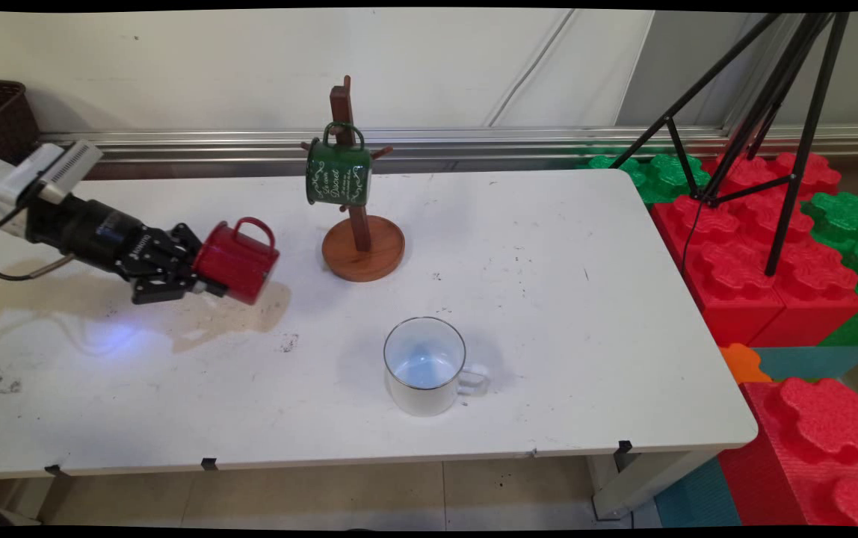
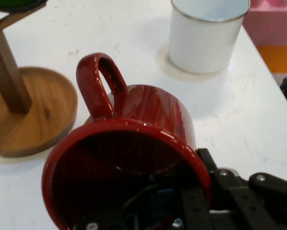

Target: Place the picked object on the table

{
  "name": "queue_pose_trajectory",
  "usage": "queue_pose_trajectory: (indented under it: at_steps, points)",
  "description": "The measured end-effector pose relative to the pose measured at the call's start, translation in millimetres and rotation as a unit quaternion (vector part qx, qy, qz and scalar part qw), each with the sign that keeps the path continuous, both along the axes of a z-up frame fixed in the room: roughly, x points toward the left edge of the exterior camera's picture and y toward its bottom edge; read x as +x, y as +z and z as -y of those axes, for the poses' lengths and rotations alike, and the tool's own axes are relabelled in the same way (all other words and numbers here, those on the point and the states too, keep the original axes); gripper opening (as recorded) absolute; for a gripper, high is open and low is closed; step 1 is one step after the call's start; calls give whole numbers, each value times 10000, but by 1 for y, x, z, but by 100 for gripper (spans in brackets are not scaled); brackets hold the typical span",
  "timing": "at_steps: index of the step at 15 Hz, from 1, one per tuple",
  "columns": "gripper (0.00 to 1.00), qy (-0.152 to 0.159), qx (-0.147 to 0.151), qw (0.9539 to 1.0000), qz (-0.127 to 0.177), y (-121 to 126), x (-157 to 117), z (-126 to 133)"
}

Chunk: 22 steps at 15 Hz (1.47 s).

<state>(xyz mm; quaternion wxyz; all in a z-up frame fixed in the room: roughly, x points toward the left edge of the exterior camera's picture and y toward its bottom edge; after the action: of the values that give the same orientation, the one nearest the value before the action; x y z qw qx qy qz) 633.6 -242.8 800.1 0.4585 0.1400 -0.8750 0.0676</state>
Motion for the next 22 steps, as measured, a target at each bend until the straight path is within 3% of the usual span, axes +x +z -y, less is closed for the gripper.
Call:
queue_pose_trajectory:
  at_steps: [11,22]
  points:
    - [0,-29,-199,9958,890,26,35,-16]
    - [0,-439,-407,9798,1906,33,48,-25]
